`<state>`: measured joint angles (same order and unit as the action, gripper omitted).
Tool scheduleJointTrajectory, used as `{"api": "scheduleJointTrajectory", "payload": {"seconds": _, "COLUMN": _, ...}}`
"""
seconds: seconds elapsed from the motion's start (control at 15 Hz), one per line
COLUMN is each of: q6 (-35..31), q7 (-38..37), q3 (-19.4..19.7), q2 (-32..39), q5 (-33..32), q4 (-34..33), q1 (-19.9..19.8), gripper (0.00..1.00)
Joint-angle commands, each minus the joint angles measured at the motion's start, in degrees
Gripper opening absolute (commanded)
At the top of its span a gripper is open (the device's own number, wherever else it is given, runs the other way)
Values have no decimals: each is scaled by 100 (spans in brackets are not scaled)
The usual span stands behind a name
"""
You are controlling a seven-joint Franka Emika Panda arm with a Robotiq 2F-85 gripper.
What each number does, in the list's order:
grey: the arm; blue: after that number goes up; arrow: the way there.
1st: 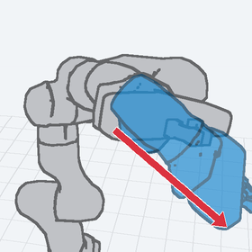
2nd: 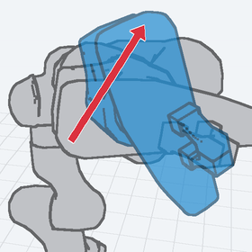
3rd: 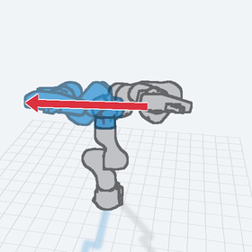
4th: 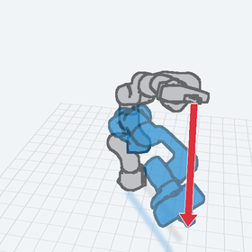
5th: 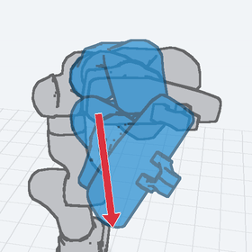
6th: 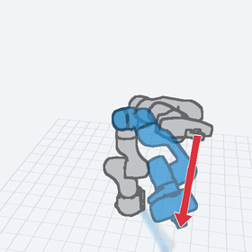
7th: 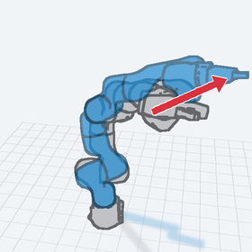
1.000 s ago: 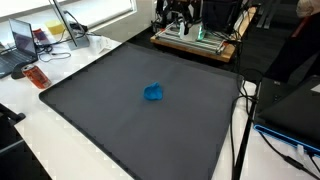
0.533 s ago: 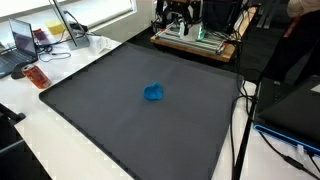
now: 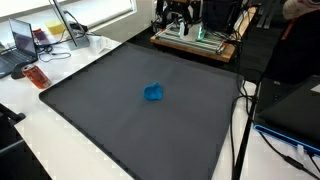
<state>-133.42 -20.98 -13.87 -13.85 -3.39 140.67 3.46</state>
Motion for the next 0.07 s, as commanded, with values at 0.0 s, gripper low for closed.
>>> {"api": "scheduleJointTrajectory", "payload": {"seconds": 0.0, "q6": 14, "q7": -15, "q3": 91, "q2": 3, "q5": -26, "q4": -7, "q1": 90, "gripper": 100}}
